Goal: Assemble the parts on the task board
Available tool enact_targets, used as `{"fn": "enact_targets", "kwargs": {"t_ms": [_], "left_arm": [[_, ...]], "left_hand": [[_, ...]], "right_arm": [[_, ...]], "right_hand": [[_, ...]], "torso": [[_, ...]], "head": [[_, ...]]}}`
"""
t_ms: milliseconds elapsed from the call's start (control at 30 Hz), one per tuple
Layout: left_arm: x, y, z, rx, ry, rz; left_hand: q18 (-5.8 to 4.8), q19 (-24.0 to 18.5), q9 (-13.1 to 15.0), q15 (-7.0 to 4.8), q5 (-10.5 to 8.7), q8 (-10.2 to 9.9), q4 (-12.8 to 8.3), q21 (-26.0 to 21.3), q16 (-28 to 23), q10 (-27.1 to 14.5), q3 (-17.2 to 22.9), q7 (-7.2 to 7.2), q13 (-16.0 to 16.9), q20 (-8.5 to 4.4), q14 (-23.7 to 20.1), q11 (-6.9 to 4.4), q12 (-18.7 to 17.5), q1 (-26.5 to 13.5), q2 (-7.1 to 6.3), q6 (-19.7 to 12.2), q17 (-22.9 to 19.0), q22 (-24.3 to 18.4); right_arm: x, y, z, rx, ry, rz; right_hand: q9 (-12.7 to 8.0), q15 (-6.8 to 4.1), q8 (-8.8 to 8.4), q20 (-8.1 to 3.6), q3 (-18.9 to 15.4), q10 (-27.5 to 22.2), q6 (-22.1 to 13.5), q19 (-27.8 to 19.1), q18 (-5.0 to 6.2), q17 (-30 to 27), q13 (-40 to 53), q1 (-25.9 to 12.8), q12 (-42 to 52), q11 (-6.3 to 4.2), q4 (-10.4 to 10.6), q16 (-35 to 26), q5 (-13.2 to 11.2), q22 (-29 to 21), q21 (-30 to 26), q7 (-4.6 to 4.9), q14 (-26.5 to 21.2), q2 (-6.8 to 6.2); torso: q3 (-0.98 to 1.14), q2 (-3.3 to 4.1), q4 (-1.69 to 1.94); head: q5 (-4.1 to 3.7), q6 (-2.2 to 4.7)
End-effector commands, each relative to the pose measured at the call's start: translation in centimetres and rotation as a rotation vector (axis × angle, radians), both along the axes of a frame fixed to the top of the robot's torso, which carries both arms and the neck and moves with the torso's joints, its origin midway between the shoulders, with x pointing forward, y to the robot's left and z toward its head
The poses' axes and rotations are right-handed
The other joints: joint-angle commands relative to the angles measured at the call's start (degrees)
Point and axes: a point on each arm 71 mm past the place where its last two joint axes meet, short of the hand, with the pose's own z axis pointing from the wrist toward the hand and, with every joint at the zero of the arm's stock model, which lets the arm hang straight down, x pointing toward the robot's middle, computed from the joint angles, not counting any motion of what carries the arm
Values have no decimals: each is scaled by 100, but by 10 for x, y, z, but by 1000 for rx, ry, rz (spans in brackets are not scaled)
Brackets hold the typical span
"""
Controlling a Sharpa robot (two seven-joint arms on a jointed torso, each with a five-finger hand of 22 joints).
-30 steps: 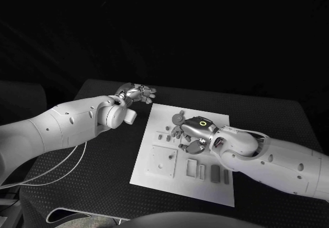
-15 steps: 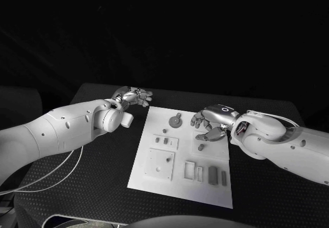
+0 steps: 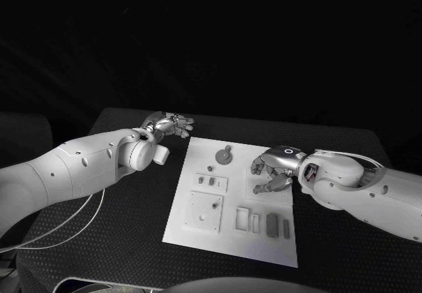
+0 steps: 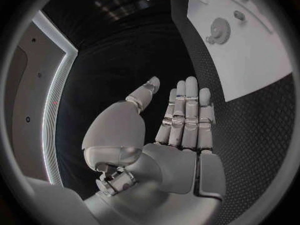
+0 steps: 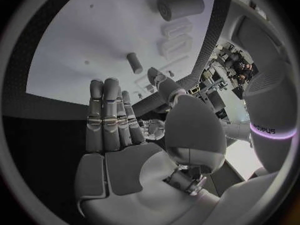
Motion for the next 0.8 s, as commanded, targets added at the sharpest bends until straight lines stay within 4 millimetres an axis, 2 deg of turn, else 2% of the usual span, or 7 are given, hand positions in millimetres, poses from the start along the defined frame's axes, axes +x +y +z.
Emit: {"fn": "enact_targets", "kwargs": {"t_ms": [33, 333, 433, 467, 533, 667, 800], "left_arm": [[0, -2, 1, -11, -3, -15], [0, -2, 1, -12, -2, -18], [0, -2, 1, -12, -2, -18], [0, -2, 1, -13, -1, -20], [0, -2, 1, -14, 0, -23], [0, -2, 1, -14, 1, -23], [0, -2, 1, -14, 0, -23]], "left_hand": [[57, 19, -5, 21, -4, 21, -13, -27, -24, -19, 3, 13, -6, 13, 1, 32, -23, 45, -23, -12, 7, 10], [56, 19, -6, 22, -4, 22, -12, -29, -27, -19, 3, 13, -7, 14, 2, 33, -24, 45, -21, -12, 11, 12], [56, 19, -6, 22, -5, 22, -12, -29, -29, -19, 2, 13, -7, 15, 1, 33, -24, 44, -20, -12, 13, 13], [56, 19, -6, 23, -5, 22, -11, -29, -29, -19, 2, 13, -7, 15, 1, 33, -24, 44, -20, -12, 13, 13], [56, 19, -7, 23, -5, 22, -11, -30, -30, -20, 2, 13, -8, 15, 2, 33, -25, 44, -19, -12, 14, 13], [56, 19, -7, 24, -6, 22, -9, -31, -33, -21, -1, 14, -9, 16, 1, 34, -26, 39, -21, -14, 17, 15], [55, 18, -8, 24, -6, 23, -7, -32, -35, -22, -3, 15, -10, 17, 0, 35, -27, 36, -21, -15, 19, 16]], "right_arm": [[-3, 3, -7, -49, 14, 16], [-7, 6, -21, -79, 30, 31], [-8, 6, -23, -79, 21, 31], [-8, 6, -23, -74, 15, 29], [-8, 6, -23, -74, 8, 32], [-8, 7, -22, -71, -3, 36], [-8, 9, -22, -65, -11, 42]], "right_hand": [[2, 10, 18, 3, -66, 13, -47, -54, 128, 8, -17, -54, 28, -43, 5, 39, -72, 12, 17, 5, -54, 8], [19, -11, 72, -17, -40, 142, 7, -26, 128, 2, -19, 80, 103, -66, 17, 102, -160, 29, 21, 1, -55, 87], [32, -39, 121, -24, 59, 246, 82, -1, 128, -16, -14, 222, 150, -93, 33, 136, -339, 35, 20, 20, -44, 133], [37, -51, 147, -29, 178, 318, 132, 20, 128, -31, -7, 323, 183, -121, 66, 155, -574, 35, 20, 46, -30, 135], [34, -69, 174, -30, 400, 408, 196, 48, 128, -64, -2, 409, 218, -128, 190, 177, -738, 36, 14, 67, -18, 84], [59, -105, 243, -48, 731, 546, 310, 90, 128, -85, 13, 526, 268, -167, 348, 224, -783, 57, 25, 42, 0, 11], [89, -140, 300, -70, 948, 653, 395, 139, 128, -87, 36, 613, 311, -204, 442, 264, -785, 78, 50, 15, 34, 52]], "torso": [[-4, 5, -4], [-10, 5, 6], [-14, 4, 5], [-14, 4, 5], [-11, 1, 6], [-10, 1, 6], [-9, 3, 2]], "head": [[5, -3], [3, -27], [0, -32], [0, -32], [-17, -42], [-26, -44], [-24, -47]]}}
